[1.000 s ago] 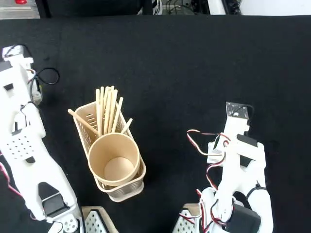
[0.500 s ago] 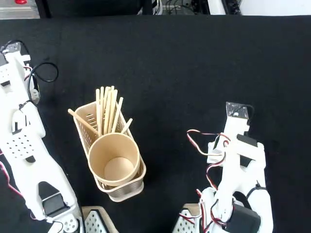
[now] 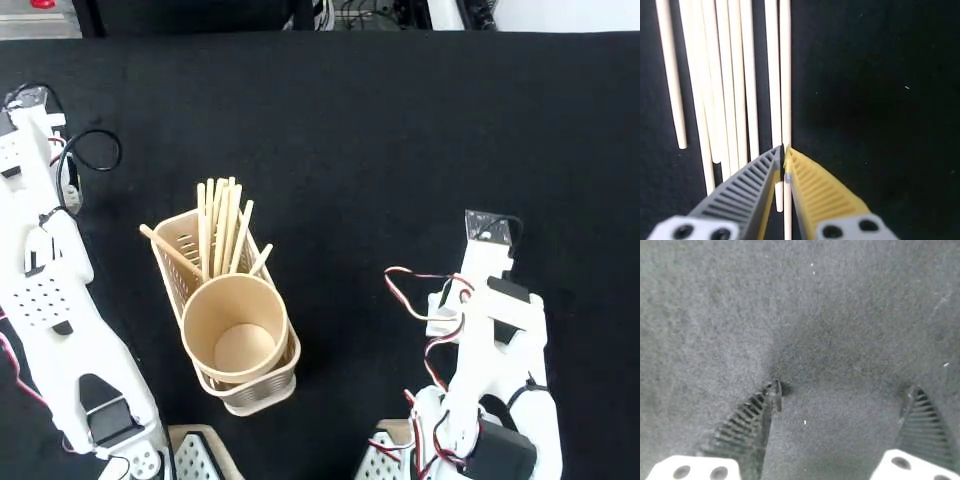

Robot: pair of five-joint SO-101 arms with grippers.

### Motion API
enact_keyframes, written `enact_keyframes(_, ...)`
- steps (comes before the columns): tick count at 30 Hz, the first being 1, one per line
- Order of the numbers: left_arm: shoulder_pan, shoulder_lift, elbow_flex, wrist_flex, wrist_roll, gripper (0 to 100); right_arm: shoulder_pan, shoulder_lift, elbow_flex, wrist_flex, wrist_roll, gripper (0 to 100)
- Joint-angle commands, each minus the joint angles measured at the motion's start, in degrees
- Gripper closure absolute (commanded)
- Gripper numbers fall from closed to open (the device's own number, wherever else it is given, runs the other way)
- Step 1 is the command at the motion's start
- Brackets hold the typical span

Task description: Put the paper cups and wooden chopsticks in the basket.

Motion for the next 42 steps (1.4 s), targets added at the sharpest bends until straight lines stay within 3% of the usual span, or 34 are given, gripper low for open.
enact_keyframes(1, 0.22, -0.79, -2.33, 0.09, -3.96, 97, 0.62, -0.75, 0.31, -0.35, 0.35, 61.6)
enact_keyframes(21, -1.89, 3.87, 0.13, -6.42, -7.65, 97, 0.62, -0.75, 0.31, -0.35, 0.35, 61.6)
enact_keyframes(42, -1.89, 4.31, -1.63, -5.89, -7.82, 97, 0.62, -0.75, 0.31, -0.35, 0.35, 61.6)
